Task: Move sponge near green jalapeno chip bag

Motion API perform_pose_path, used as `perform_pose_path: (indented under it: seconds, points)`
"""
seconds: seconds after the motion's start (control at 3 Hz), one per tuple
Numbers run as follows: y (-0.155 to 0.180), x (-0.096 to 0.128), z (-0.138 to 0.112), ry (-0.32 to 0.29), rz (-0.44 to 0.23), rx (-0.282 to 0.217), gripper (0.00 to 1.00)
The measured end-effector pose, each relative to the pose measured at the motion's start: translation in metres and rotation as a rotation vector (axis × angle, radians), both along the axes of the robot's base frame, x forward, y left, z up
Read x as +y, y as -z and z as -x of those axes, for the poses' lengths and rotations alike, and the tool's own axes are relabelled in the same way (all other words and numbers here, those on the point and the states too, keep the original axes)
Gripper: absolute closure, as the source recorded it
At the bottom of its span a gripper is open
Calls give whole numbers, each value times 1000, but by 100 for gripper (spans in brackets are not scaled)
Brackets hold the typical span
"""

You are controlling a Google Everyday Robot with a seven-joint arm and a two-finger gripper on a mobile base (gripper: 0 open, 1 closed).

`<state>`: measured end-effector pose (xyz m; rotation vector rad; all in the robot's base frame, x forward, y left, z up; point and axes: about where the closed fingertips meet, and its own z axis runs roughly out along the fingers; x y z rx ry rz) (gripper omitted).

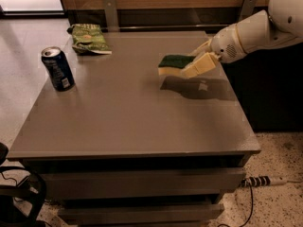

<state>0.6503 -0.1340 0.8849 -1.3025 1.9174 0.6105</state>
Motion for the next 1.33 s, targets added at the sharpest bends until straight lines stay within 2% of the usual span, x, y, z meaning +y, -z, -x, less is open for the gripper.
perform_pose_path:
  seconds: [0.33,0.67,1.33]
  points:
    - [-9,16,-50,71,52,-5,100]
    - [-20,40,-79,129,82,-45,100]
    - [-6,89,-136,199,37,-145,100]
